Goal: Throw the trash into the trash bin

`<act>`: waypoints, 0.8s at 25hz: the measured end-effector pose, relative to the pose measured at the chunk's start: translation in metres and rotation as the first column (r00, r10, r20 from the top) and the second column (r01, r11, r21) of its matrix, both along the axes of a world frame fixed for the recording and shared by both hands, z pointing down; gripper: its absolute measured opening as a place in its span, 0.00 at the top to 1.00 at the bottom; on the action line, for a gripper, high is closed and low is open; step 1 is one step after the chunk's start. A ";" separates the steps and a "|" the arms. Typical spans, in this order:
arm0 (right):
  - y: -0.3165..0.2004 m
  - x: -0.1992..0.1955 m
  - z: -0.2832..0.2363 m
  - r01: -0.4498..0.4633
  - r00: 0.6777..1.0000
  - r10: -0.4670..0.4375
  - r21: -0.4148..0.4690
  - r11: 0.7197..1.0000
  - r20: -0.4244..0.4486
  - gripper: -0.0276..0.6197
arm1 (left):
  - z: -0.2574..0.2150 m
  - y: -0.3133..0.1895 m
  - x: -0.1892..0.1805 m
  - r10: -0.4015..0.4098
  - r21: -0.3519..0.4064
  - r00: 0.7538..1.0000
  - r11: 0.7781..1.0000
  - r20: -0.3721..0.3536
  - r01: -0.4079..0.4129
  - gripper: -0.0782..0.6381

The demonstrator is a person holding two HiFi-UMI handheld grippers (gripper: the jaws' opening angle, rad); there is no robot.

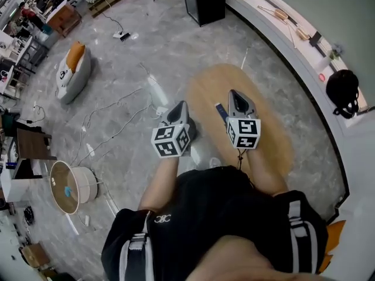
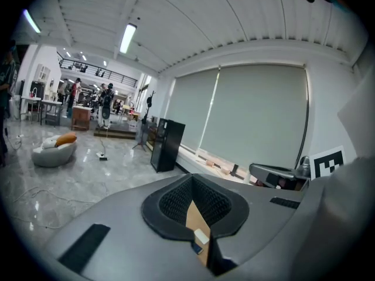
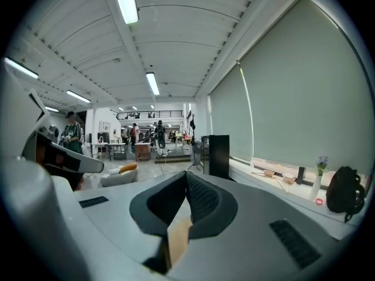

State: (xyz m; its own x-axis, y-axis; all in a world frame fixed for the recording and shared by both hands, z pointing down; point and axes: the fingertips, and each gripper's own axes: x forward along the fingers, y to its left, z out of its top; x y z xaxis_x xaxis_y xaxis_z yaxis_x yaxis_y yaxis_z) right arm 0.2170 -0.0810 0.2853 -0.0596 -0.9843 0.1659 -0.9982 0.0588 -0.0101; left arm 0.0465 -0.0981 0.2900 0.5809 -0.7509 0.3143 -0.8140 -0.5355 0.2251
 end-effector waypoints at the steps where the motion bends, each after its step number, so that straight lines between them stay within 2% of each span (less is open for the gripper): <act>1: -0.002 0.002 0.006 -0.009 1.000 0.009 -0.009 1.000 -0.020 0.94 | 0.004 -0.002 0.000 0.002 -0.012 1.000 1.000 0.000 -0.002 0.87; 7: -0.022 0.003 0.063 -0.002 0.999 -0.002 -0.126 0.992 -0.033 0.94 | 0.033 -0.012 -0.006 -0.005 -0.080 1.000 0.997 0.010 0.006 0.87; 9: -0.029 0.004 0.087 0.007 1.000 -0.012 -0.176 0.984 -0.027 0.90 | 0.047 -0.015 -0.007 -0.012 -0.113 1.000 0.993 0.013 0.013 0.87; 15: -0.050 0.014 0.167 0.048 0.999 -0.040 -0.323 0.945 0.033 0.80 | 0.093 -0.023 -0.003 -0.002 -0.187 0.999 0.982 0.035 0.008 0.87; 20: -0.068 0.021 0.239 0.073 0.997 -0.066 -0.431 0.900 0.031 0.76 | 0.134 -0.033 -0.002 -0.003 -0.228 0.998 0.974 0.068 0.018 0.87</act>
State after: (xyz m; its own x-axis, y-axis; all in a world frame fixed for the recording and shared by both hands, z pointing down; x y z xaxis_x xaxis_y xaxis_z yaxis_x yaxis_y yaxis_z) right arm 0.2379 -0.1493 0.5241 -0.1310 -0.8099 0.5718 -0.9913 0.1140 -0.0656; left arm 0.0446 -0.1309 0.4242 0.5451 -0.6608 0.5159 -0.8367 -0.4677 0.2850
